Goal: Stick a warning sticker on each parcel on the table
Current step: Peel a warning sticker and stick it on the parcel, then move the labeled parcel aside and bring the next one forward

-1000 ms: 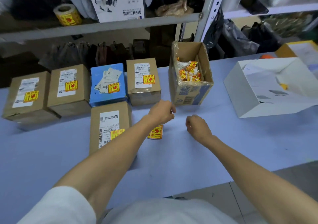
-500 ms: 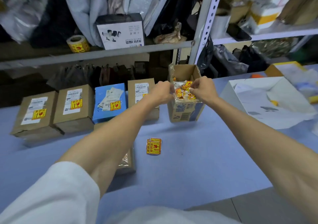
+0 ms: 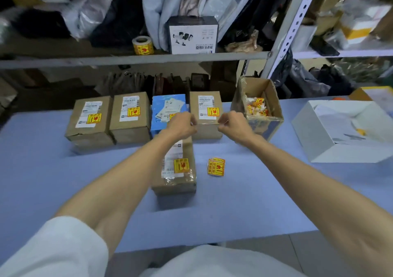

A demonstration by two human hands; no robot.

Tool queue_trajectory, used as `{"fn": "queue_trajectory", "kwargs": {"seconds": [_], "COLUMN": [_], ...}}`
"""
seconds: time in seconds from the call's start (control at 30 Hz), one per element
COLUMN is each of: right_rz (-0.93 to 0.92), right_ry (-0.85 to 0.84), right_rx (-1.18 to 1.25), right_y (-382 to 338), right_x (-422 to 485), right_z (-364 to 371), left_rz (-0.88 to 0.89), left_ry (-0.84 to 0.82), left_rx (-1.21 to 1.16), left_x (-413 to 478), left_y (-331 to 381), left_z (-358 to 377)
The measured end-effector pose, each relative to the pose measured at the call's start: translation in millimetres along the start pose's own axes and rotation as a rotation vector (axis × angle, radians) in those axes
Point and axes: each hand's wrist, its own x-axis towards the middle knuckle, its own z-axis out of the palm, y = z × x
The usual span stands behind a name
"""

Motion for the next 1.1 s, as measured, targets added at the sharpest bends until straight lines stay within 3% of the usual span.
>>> {"fn": "queue_trajectory", "kwargs": {"seconds": [0.3,0.5,0.67,0.83,1.1], "right_rz": [0.188,0.306,0.352,0.251,0.021], "right_ry": [-0.182,-0.254,-0.313,-0.446,-0.624], "right_rx": [0.094,0.32,0.526,0.505,0.521], "right_y": [-46.2,-49.0,-67.8,-109.8,-244.0], "right_x": [-65.2,-81.3,-81.1,-90.0,-89.0], "right_z": [94.7,127.8,134.8,164.7,244.4], "left_rz": [-0.218,-0.34,-0.391,-0.522,-0.754], "left_ry": [0.108,0.0,0.001,0.018,0.306], "left_rx": [-0.12,-0.416,-0.501,-0.648,-0.813], "left_x": [-85.2,-99.2,-106.4,-146.7,-235.1], "left_y": [-104.6,-132.4,-150.9,-199.1,-316.6], "left_z": [34.0,61.3,50.2,26.7,-35.5]}}
